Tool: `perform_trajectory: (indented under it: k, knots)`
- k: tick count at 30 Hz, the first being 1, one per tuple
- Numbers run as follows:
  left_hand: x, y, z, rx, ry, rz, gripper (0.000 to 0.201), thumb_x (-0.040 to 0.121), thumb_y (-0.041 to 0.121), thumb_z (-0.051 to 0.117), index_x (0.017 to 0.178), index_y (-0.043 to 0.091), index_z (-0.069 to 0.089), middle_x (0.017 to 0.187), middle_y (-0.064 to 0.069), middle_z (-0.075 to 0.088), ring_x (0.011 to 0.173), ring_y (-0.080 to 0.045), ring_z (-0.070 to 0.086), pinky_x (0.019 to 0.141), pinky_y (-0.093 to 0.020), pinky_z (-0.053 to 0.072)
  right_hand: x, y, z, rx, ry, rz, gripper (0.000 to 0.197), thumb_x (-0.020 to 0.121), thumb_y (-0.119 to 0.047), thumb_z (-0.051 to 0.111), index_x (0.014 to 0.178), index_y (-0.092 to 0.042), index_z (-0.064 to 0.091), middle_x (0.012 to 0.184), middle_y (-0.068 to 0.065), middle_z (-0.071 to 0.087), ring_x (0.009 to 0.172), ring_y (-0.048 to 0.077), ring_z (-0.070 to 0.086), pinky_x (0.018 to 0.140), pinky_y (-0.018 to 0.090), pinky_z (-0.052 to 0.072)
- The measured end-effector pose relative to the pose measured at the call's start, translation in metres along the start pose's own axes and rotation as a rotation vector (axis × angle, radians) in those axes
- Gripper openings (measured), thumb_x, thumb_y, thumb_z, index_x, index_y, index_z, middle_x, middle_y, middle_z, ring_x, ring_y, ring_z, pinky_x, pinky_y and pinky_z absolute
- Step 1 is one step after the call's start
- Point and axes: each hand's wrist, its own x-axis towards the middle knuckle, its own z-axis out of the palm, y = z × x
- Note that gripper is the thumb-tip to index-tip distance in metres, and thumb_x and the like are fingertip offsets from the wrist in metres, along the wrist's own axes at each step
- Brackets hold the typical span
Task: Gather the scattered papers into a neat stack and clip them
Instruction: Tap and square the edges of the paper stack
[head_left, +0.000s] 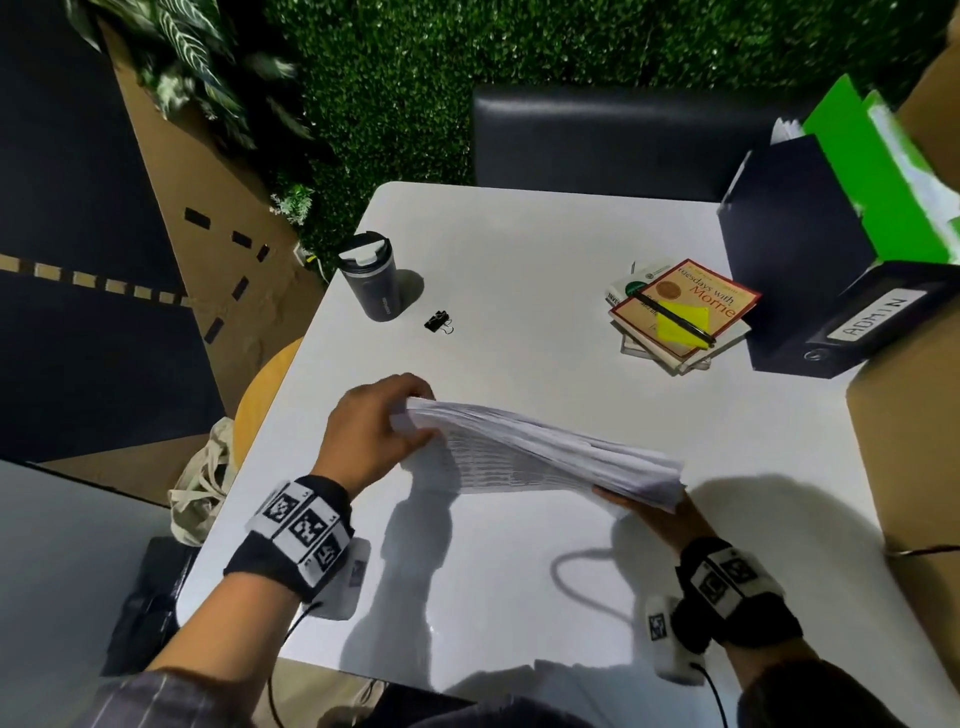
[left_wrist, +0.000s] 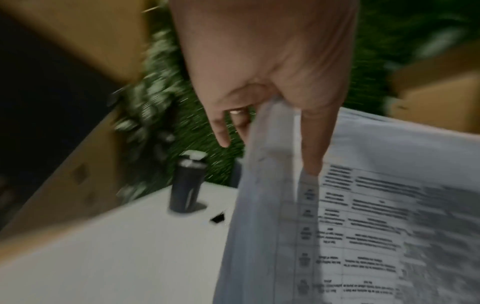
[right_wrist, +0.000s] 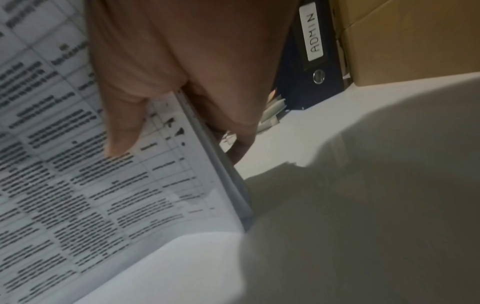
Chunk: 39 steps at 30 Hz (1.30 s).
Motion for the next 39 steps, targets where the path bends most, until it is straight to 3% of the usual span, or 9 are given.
perform_trajectory:
  k: [2,4,6,9,12,17,26,32,39]
  knots:
    - [0.010,0.016,0.001,0.345,-0.055,0.195,0.024,0.067,0.030,0.075,0.090,0.027,0.068,0.082,0.008,0.068,0.075,-0.024,0.062,0.083,-0.036,0.044,0.000,0.002,0.001,-0.085,0.054,0.025,0.027,0.091,-0.013,0.060,0.084,-0.034,0.075,0.065,-0.023,0.072,0.062,-0.017,0.062,0.056,0.000,0.044]
    - [0.019,0.037,0.008,0.432,-0.119,0.290,0.025,0.066,0.030,0.073,0.090,0.028,0.069,0.081,0.005,0.069,0.075,-0.026,0.065,0.080,-0.035,0.043,0.004,-0.005,0.004,-0.227,0.061,0.055,0.033,0.093,0.004,0.048,0.117,-0.014,0.060,0.093,-0.002,0.075,0.096,0.010,0.068,0.063,0.003,0.045]
    - [0.024,0.059,0.016,0.321,-0.176,0.295,0.023,0.074,0.031,0.065,0.096,0.029,0.070,0.087,0.005,0.071,0.081,-0.025,0.066,0.067,-0.029,0.037,0.003,-0.032,0.012,-0.451,0.023,-0.078,0.028,0.087,-0.006,0.049,0.113,-0.006,0.059,0.089,0.010,0.064,0.103,0.024,0.062,0.079,0.025,0.050]
    - [0.027,0.068,0.024,0.094,-0.220,0.131,0.021,0.081,0.041,0.055,0.094,0.035,0.071,0.090,0.008,0.073,0.088,-0.021,0.066,0.065,-0.031,0.040,-0.007,-0.078,0.016,-0.364,-0.017,-0.312,0.016,0.075,-0.015,0.073,0.074,-0.031,0.071,0.063,-0.016,0.066,0.069,-0.006,0.060,0.074,0.031,0.047]
    - [0.029,0.055,0.023,-0.339,-0.184,-0.134,0.021,0.070,0.046,0.073,0.087,0.033,0.074,0.085,0.002,0.076,0.084,-0.019,0.070,0.076,-0.036,0.051,-0.014,-0.100,-0.005,-0.094,-0.001,-0.323,0.015,0.069,-0.012,0.082,0.083,-0.016,0.076,0.080,-0.005,0.077,0.075,0.009,0.067,0.078,0.035,0.055]
    - [0.016,0.054,0.026,-0.850,-0.116,-0.383,0.023,0.078,0.005,0.073,0.091,-0.013,0.067,0.088,-0.020,0.072,0.076,-0.017,0.070,0.070,-0.027,0.054,-0.026,-0.102,-0.006,0.256,0.024,-0.287,0.056,0.056,-0.033,0.089,0.103,-0.010,0.073,0.104,0.014,0.073,0.100,0.032,0.067,0.098,0.060,0.046]
    - [-0.001,0.060,0.033,-1.073,0.012,-0.357,0.028,0.081,0.000,0.068,0.106,0.014,0.066,0.097,0.007,0.076,0.097,-0.010,0.069,0.081,-0.024,0.054,-0.041,-0.137,0.024,0.229,0.040,-0.453,0.021,0.075,-0.005,0.075,0.096,-0.006,0.073,0.098,0.026,0.071,0.093,0.036,0.069,0.079,0.063,0.053]
    - [-0.006,0.036,0.058,-0.980,-0.098,-0.465,0.040,0.070,0.007,0.081,0.108,0.013,0.069,0.106,0.000,0.075,0.105,-0.017,0.068,0.098,-0.042,0.050,-0.015,-0.081,0.018,0.167,0.091,-0.216,0.061,0.046,-0.049,0.090,0.100,-0.026,0.073,0.101,0.005,0.076,0.101,0.027,0.069,0.094,0.058,0.048]
    - [0.009,0.044,0.058,-1.031,-0.080,-0.407,0.032,0.078,-0.005,0.070,0.099,0.019,0.068,0.091,0.011,0.076,0.093,-0.005,0.070,0.082,-0.019,0.052,-0.022,-0.109,0.025,0.311,0.073,-0.348,0.041,0.068,-0.011,0.079,0.107,-0.019,0.069,0.109,0.006,0.072,0.105,0.029,0.066,0.095,0.046,0.051]
